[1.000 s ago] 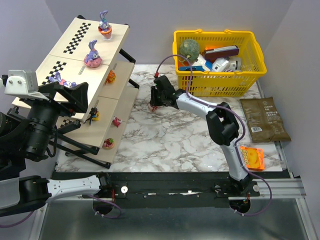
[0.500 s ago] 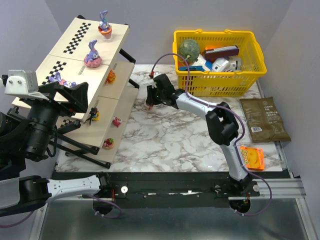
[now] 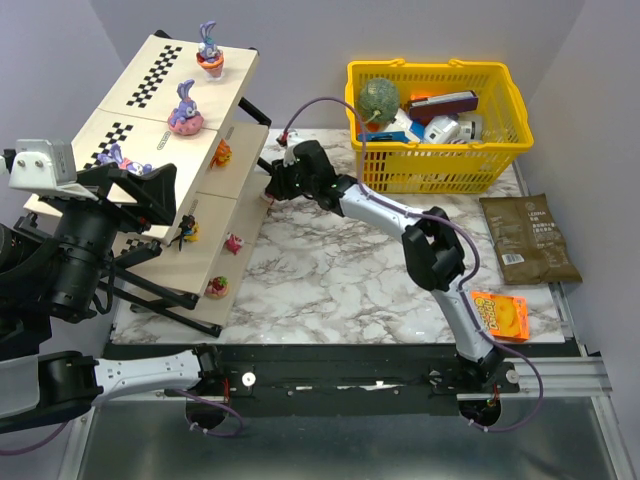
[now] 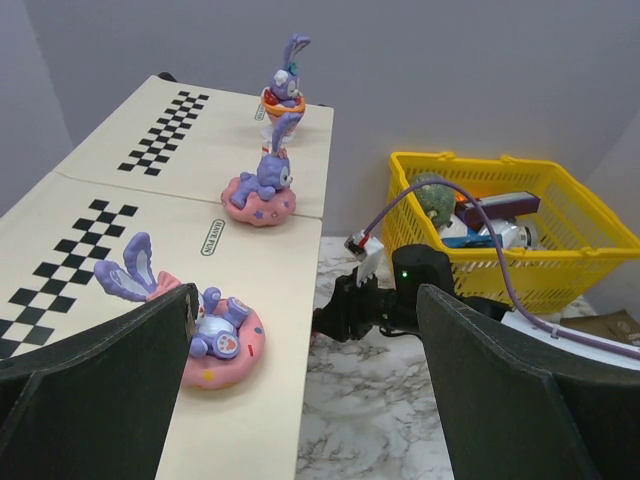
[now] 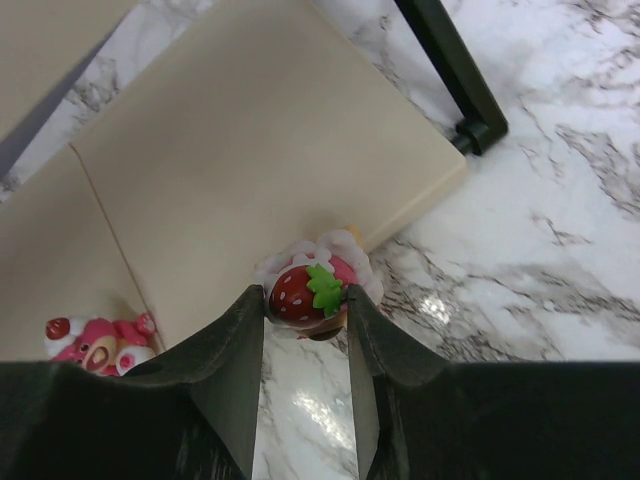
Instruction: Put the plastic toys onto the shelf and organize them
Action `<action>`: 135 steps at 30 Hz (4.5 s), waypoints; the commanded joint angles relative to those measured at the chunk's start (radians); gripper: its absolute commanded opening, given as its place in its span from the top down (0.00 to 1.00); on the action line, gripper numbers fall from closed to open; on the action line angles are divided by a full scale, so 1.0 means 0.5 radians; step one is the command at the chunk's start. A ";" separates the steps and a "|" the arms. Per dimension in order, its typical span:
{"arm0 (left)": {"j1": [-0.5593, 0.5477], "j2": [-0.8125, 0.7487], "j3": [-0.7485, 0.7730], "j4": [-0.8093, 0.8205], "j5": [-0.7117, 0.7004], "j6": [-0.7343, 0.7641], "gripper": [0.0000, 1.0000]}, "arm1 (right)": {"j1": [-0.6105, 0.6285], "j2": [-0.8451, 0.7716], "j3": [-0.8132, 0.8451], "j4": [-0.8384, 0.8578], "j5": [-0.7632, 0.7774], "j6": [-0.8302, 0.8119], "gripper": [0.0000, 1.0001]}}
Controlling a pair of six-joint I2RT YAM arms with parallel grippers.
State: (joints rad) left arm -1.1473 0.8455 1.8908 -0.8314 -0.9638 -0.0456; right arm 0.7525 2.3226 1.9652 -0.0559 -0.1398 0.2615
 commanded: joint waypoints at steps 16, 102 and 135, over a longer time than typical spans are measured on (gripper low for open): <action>0.006 0.082 0.056 0.074 0.019 0.054 0.01 | 0.093 0.270 0.334 -0.008 -0.061 0.002 0.92; 0.003 0.061 0.038 0.083 0.013 0.057 0.01 | -0.127 0.147 -0.243 0.345 -0.386 1.266 0.99; 0.003 0.036 0.014 0.114 0.022 0.076 0.01 | -0.035 0.392 0.027 0.201 -0.355 1.235 0.99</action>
State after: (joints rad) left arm -1.1473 0.8738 1.9022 -0.7998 -0.9630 -0.0219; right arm 0.7246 2.4752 1.9465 0.0795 -0.3126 0.8886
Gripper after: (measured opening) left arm 0.989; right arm 0.011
